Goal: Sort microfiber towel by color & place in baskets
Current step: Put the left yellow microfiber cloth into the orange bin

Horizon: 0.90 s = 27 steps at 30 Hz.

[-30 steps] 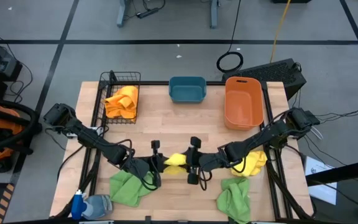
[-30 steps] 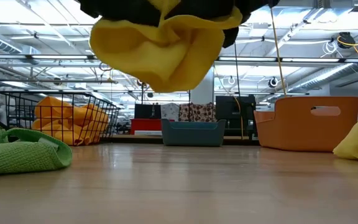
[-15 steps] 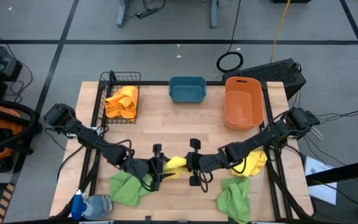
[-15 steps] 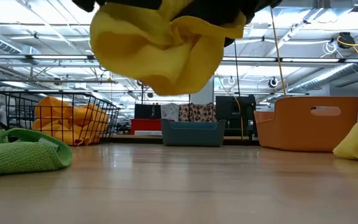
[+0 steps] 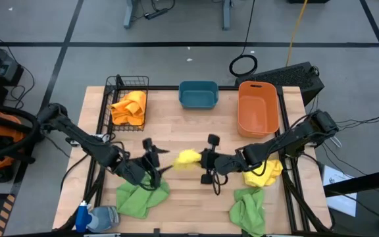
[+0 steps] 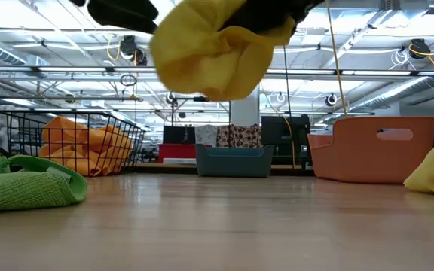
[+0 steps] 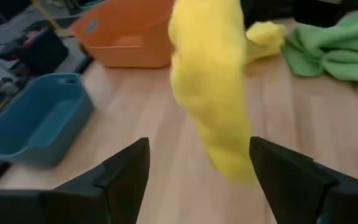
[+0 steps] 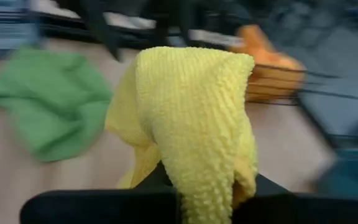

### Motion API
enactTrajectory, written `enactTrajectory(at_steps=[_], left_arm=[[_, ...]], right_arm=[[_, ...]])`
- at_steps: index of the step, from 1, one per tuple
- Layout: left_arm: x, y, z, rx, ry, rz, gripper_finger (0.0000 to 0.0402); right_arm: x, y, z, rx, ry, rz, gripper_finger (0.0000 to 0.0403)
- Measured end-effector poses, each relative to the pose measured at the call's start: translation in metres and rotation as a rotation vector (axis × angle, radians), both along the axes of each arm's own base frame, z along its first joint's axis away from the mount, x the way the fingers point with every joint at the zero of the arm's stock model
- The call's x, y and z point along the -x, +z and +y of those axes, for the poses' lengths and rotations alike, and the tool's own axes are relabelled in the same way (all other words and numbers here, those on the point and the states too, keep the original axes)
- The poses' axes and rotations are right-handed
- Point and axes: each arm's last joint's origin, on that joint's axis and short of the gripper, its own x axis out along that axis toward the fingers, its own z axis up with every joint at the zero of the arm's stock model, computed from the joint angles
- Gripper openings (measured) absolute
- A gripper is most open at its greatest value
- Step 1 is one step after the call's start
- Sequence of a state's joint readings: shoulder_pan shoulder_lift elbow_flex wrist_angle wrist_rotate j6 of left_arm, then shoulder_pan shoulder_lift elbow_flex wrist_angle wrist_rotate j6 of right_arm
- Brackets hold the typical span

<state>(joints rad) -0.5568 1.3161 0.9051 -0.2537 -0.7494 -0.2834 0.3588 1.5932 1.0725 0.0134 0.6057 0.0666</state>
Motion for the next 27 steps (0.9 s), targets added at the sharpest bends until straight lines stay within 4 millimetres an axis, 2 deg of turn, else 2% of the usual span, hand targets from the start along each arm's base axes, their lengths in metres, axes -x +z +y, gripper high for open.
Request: enactTrajectory(at_steps=[4, 9, 14, 20, 24, 27], left_arm=[[0.016, 0.01, 0.01, 0.04, 0.043, 0.011, 0.028], [0.022, 0.003, 0.011, 0.031, 0.048, 0.046, 0.028], [0.023, -0.008, 0.012, 0.012, 0.049, 0.074, 0.028], [0.023, -0.008, 0.012, 0.023, 0.046, 0.062, 0.028], [0.022, -0.007, 0.011, 0.032, 0.045, 0.049, 0.028], [0.022, -0.007, 0.011, 0.032, 0.045, 0.049, 0.028]], right_arm=[[0.009, 0.024, -0.02, 0.098, -0.157, -0.061, 0.0031], [0.013, 0.041, -0.057, 0.195, -0.351, -0.09, 0.003], [0.008, 0.04, -0.111, 0.237, -0.475, -0.037, 0.0033], [0.01, 0.034, -0.177, 0.131, -0.458, -0.009, 0.0033], [0.017, 0.032, -0.206, 0.073, -0.482, 0.0, 0.0036], [0.021, 0.03, -0.22, 0.035, -0.488, 0.004, 0.0037]])
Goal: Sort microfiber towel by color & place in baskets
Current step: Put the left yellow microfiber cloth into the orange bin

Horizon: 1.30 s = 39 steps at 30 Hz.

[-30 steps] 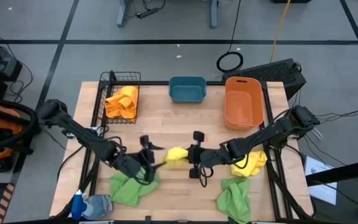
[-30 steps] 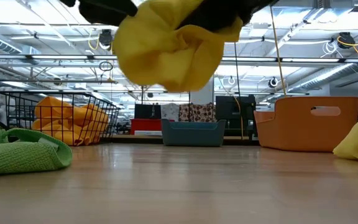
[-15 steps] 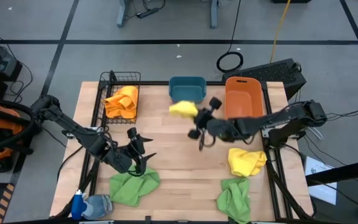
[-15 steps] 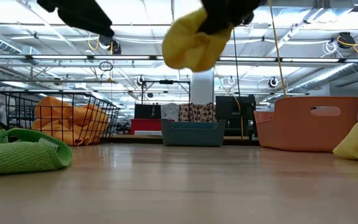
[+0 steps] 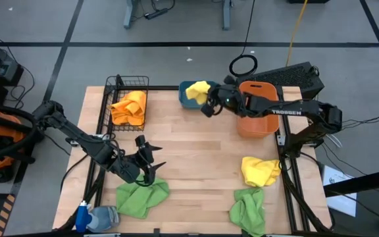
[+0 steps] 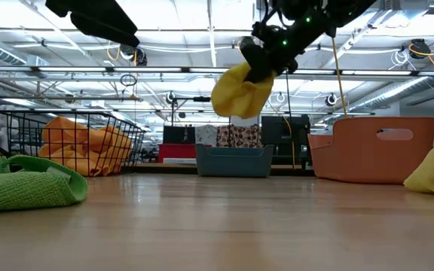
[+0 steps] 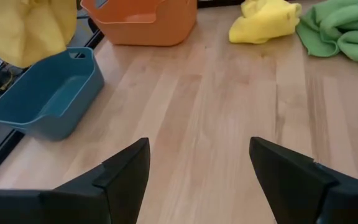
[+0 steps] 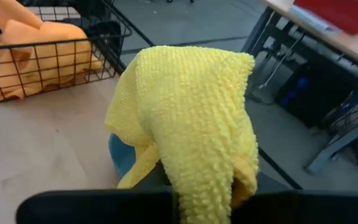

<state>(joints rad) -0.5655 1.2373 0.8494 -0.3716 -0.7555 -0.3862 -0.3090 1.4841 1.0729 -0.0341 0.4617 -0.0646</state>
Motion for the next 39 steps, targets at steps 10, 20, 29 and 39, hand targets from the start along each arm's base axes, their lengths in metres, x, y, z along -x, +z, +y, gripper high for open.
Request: enactTrajectory(at_steps=[10, 20, 29, 39], left_arm=[[-0.013, -0.005, -0.008, 0.011, -0.015, -0.049, 0.0281], [-0.033, -0.024, -0.02, -0.047, -0.052, -0.045, 0.028], [-0.037, -0.028, -0.022, -0.078, -0.072, -0.041, 0.028], [-0.039, -0.025, -0.024, -0.052, -0.073, -0.076, 0.028]], right_arm=[[0.008, -0.011, -0.004, -0.061, -0.011, 0.11, 0.0038], [0.023, -0.023, -0.003, -0.061, -0.197, 0.279, 0.0038], [0.051, -0.01, 0.005, -0.089, -0.291, 0.348, 0.0038], [0.101, 0.024, 0.029, -0.081, -0.274, 0.181, 0.0038]])
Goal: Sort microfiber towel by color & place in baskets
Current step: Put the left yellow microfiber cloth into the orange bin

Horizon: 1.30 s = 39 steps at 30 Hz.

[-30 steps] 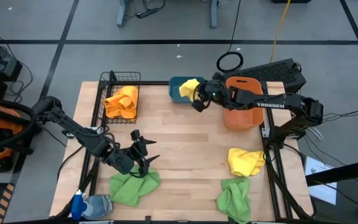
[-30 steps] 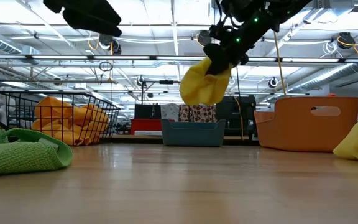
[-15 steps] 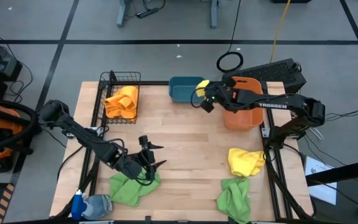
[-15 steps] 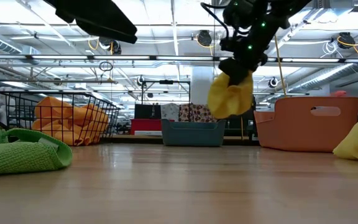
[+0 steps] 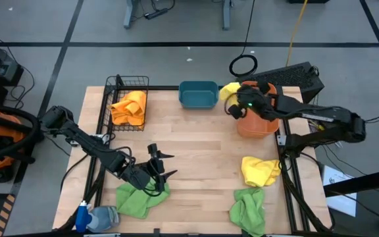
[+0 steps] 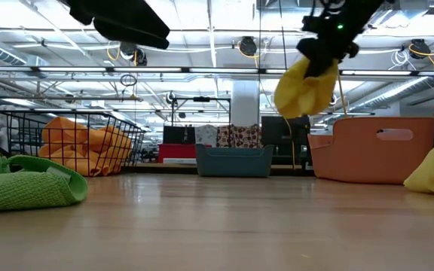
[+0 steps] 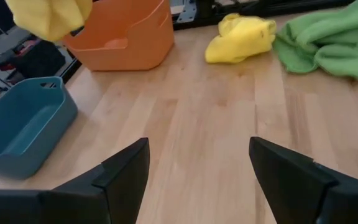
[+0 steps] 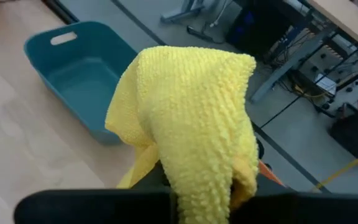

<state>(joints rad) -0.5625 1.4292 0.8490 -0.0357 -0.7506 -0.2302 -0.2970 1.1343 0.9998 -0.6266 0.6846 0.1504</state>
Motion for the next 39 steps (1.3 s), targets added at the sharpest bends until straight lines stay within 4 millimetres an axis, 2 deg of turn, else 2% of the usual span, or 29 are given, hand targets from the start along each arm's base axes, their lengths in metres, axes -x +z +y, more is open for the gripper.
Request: enactTrajectory(at_steps=[3, 9, 17, 21, 29, 39], left_arm=[[0.0, 0.001, -0.001, 0.03, -0.007, -0.008, 0.028], [-0.001, 0.001, -0.001, 0.033, -0.011, -0.006, 0.028], [-0.004, 0.0, 0.006, 0.037, 0.013, -0.007, 0.028], [-0.008, -0.005, 0.008, 0.042, 0.013, 0.014, 0.028], [-0.019, -0.021, 0.01, 0.051, -0.02, 0.077, 0.028], [-0.02, -0.023, 0.012, 0.031, -0.022, 0.085, 0.028]], right_arm=[[0.019, -0.004, 0.007, 0.002, -0.009, -0.06, 0.0038], [0.048, -0.03, 0.016, -0.012, -0.028, -0.222, 0.0038], [0.052, -0.063, 0.022, -0.056, 0.117, -0.445, 0.0039], [0.051, -0.068, 0.022, -0.059, 0.121, -0.428, 0.0039], [0.06, -0.069, 0.019, 0.044, -0.037, -0.359, 0.0039], [0.066, -0.072, 0.018, 0.111, -0.149, -0.289, 0.0039]])
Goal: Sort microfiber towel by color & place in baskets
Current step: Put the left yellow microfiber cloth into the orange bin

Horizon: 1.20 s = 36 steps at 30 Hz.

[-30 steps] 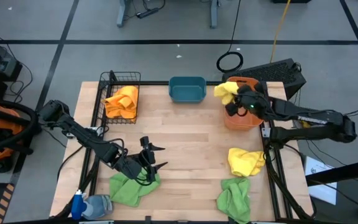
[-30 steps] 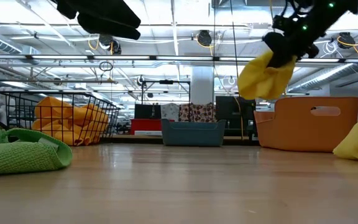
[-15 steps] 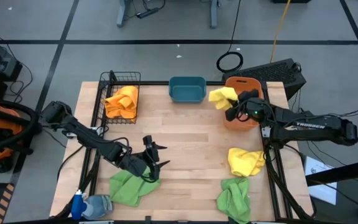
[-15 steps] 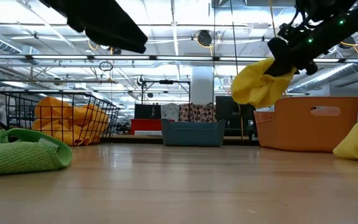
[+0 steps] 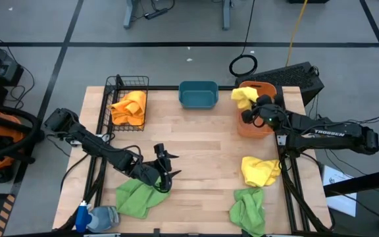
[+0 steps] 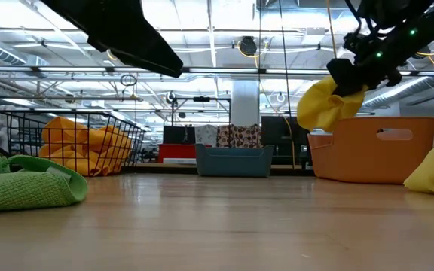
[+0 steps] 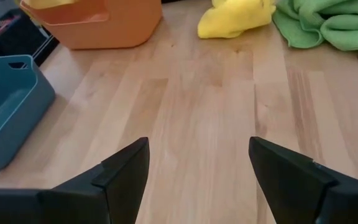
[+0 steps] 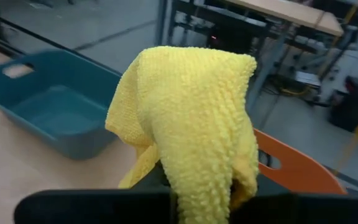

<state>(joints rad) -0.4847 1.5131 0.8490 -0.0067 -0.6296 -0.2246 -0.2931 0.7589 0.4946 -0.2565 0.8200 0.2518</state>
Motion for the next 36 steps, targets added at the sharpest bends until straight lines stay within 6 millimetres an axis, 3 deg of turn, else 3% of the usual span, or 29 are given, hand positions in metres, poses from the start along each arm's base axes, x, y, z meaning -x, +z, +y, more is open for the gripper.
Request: enactTrajectory(at_steps=[12, 22, 32, 36], left_arm=[[-0.004, 0.006, -0.002, -0.006, -0.025, -0.062, 0.028], [-0.004, 0.006, -0.002, 0.0, -0.031, -0.059, 0.028], [-0.004, 0.006, -0.003, 0.008, -0.043, -0.055, 0.028], [-0.004, 0.005, -0.003, 0.006, -0.044, -0.051, 0.028]], right_arm=[[0.006, -0.009, 0.0, -0.055, -0.08, 0.021, 0.0039], [0.012, -0.016, -0.013, -0.065, -0.203, 0.09, 0.0039], [0.008, -0.064, -0.021, -0.081, -0.239, 0.119, 0.0039], [0.01, -0.073, -0.021, -0.082, -0.244, 0.134, 0.0046]])
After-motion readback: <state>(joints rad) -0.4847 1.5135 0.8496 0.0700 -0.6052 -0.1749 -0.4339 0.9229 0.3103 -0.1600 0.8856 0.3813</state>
